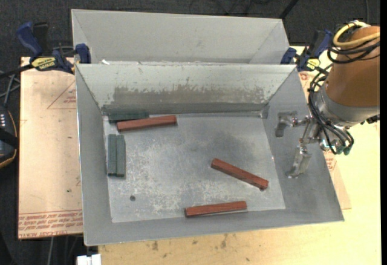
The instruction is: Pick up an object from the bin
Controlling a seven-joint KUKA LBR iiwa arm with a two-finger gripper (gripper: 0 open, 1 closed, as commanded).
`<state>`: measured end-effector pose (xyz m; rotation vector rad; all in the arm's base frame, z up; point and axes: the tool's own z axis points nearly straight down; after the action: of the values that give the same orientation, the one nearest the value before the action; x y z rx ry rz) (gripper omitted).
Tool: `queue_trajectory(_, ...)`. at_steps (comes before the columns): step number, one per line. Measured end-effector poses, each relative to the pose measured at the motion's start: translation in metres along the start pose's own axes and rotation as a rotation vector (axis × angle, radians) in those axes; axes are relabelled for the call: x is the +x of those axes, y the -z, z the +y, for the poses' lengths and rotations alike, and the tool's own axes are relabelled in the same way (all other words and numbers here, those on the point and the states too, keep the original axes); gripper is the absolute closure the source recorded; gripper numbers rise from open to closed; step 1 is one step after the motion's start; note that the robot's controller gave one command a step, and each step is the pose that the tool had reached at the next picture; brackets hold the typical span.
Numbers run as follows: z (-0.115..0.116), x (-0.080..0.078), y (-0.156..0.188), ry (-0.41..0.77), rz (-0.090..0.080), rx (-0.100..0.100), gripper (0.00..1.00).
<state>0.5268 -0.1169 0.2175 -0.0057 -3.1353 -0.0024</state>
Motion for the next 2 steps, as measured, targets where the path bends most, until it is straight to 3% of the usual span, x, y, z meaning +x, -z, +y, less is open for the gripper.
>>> queue_trajectory(1,0.001,-0.002,0.004,0.003,-0.008,0.001,0.00)
queue_trajectory(2,0.022,-0.008,-0.035,-0.134,-0.016,0.002,0.00)
